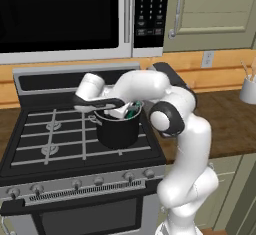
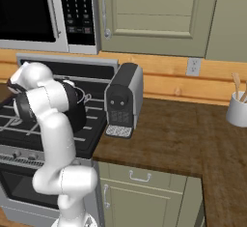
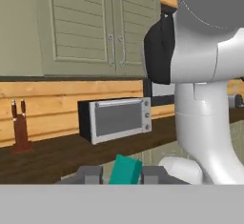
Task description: Put the eggplant and onion in the pot. Retrieve the spatula and lightly stir the vegetables in the pot.
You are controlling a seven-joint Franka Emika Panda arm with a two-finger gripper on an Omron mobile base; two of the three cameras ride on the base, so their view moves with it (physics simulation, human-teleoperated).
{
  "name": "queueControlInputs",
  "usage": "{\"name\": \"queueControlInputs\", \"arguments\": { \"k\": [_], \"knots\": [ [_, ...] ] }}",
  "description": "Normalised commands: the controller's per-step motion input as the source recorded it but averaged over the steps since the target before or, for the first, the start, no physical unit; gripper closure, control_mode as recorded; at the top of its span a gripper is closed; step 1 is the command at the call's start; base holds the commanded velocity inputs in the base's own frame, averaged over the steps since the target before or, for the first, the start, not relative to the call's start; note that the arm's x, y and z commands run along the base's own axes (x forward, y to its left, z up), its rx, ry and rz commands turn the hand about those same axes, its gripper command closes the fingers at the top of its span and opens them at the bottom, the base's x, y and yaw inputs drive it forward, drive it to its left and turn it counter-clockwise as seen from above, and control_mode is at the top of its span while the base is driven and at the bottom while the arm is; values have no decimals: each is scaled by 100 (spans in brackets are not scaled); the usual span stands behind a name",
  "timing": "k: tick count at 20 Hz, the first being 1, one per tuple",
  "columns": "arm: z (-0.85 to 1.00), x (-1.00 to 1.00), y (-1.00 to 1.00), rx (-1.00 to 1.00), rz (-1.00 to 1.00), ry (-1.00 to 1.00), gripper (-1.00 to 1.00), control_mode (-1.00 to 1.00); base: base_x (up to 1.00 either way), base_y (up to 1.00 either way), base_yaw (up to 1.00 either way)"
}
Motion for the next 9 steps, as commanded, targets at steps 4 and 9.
{"name": "queueControlInputs", "arguments": {
  "k": [4,9],
  "knots": [
    [-51,24,0,-7,-14,55,100,-100,0,0,0],
    [-48,55,2,-3,-5,41,100,-100,0,0,0]
  ]
}}
